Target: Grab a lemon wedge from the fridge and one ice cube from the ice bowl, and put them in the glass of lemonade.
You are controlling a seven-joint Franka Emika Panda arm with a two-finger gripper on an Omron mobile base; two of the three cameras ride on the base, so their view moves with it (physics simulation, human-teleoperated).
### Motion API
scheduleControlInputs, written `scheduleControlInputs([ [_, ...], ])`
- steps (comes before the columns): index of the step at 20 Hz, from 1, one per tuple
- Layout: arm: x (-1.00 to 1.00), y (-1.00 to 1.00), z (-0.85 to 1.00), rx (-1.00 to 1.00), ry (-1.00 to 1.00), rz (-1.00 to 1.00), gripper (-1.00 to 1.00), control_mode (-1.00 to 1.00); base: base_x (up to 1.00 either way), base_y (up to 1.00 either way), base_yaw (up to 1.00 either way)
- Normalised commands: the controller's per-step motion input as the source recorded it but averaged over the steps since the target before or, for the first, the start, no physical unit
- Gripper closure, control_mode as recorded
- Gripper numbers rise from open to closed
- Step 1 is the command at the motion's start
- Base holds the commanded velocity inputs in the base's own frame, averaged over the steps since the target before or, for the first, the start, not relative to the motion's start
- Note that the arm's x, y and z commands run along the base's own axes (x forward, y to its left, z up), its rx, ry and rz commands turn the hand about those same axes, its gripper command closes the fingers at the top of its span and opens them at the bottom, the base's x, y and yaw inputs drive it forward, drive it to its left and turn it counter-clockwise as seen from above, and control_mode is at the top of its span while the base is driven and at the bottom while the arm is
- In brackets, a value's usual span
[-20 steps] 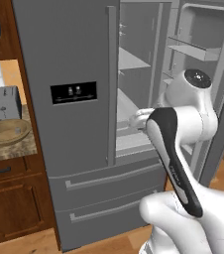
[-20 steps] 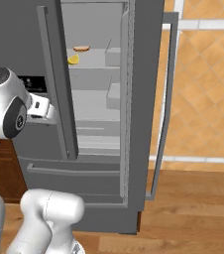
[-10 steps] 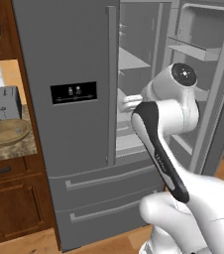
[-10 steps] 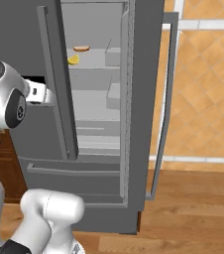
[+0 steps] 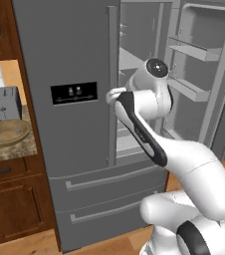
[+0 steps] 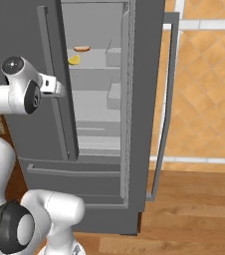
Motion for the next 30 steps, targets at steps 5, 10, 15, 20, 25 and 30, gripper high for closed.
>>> scheduleControlInputs([
  [5, 0.02, 0.16, 0.86, 0.00, -0.17, 0.00, -1.00, -1.00, 0.00, 0.00, 0.00],
  [10, 0.56, 0.15, 0.37, 0.01, -0.09, 0.00, -1.00, -1.00, 0.00, 0.00, 0.00],
  [15, 0.82, 0.00, -0.32, 0.00, 0.01, 0.00, -1.00, -1.00, 0.00, 0.00, 0.00],
  [20, 0.48, 0.03, -0.15, 0.00, 0.00, 0.00, -1.00, -1.00, 0.00, 0.00, 0.00],
  [25, 0.48, 0.13, -0.13, 0.00, 0.00, 0.00, -1.00, -1.00, 0.00, 0.00, 0.00],
  [30, 0.21, 0.25, 0.00, 0.00, 0.00, 0.00, 1.00, -1.00, 0.00, 0.00, 0.00],
])
